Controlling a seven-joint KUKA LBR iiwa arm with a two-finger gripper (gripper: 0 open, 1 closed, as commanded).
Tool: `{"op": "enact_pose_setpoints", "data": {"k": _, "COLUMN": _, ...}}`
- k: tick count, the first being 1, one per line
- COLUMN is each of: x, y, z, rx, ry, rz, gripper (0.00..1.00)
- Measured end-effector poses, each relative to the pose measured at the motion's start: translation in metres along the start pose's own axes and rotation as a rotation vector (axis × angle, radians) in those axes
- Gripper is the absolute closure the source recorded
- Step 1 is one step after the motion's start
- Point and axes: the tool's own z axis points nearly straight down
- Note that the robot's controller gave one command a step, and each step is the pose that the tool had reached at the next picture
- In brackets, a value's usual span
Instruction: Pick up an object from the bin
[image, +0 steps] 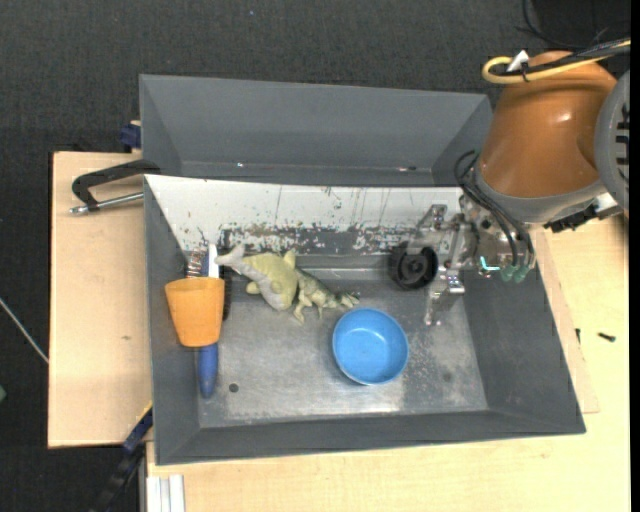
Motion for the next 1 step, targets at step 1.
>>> {"op": "enact_pose_setpoints", "data": {"k": 1, "x": 0.0212, "y": -0.0141, "z": 0.1587, "rx": 0.001, "ry": -0.006, "rz": -0.088, "gripper": 0.00}}
